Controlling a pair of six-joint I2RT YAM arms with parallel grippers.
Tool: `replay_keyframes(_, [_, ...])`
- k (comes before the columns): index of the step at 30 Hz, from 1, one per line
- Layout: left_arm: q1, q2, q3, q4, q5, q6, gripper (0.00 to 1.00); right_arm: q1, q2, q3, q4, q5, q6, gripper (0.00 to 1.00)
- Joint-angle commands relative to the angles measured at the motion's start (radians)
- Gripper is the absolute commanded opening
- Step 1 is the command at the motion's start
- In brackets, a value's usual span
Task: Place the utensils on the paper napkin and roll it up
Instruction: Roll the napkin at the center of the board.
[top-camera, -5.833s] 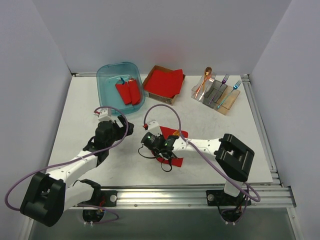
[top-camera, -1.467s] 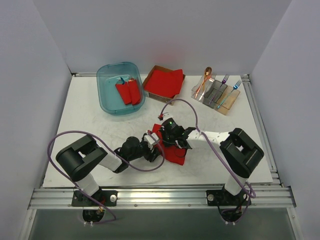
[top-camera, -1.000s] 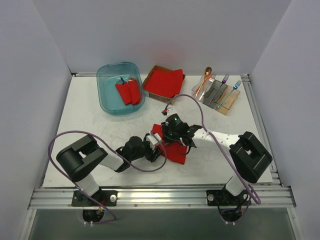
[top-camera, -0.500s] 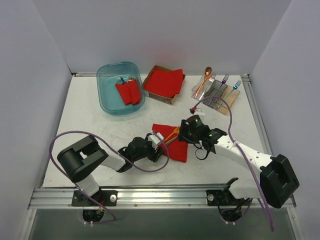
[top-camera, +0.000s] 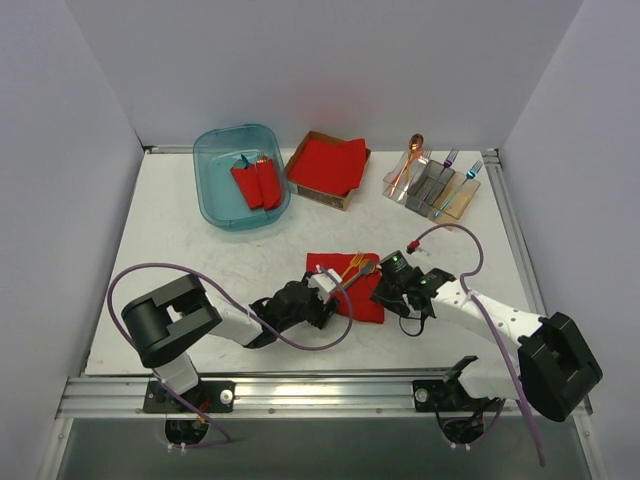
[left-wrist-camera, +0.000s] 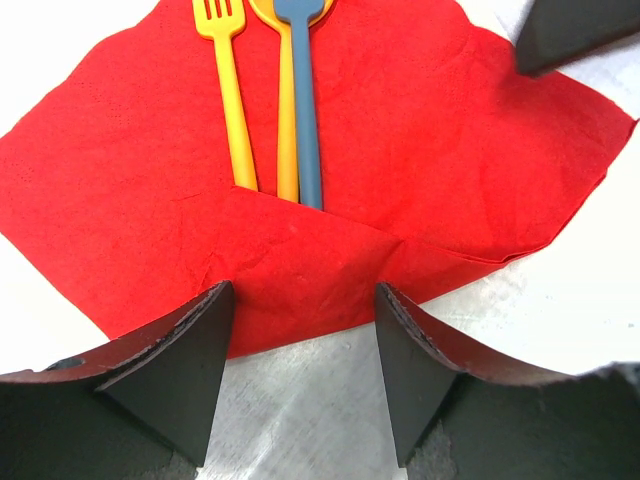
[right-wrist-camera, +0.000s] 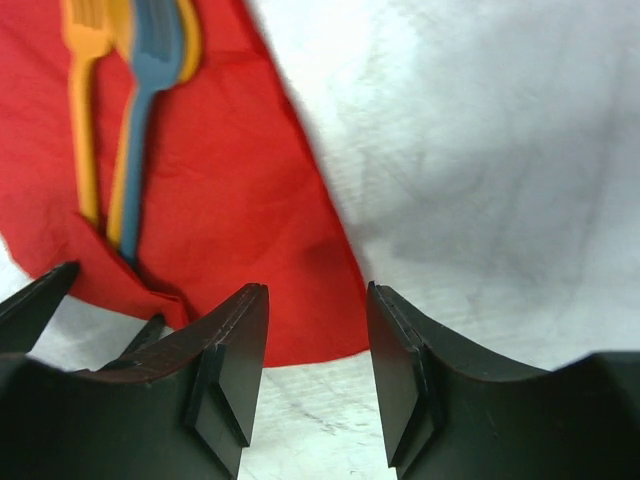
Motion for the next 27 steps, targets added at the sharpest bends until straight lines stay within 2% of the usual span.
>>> replay_keyframes(1, [-0.014,0.025,0.034,-0.019,-0.041,-0.027,0.67,0.021,-0.008,0.022,-0.141,0.086,0.131,0.44])
replay_keyframes(8, [-0.032,0.054,0.040,-0.010,-0.064,-0.039,0.67,0.049,-0.010,-0.043,-0.083,0.043,0.184,0.42])
replay_keyframes(24, [-0.040,0.077,0.043,-0.013,-0.071,-0.049,0.68,0.052,0.007,-0.079,-0.085,0.085,0.238,0.39])
replay_keyframes(27, [-0.040,0.075,0.040,-0.016,-0.072,-0.047,0.67,0.053,0.018,-0.084,-0.074,0.086,0.244,0.34])
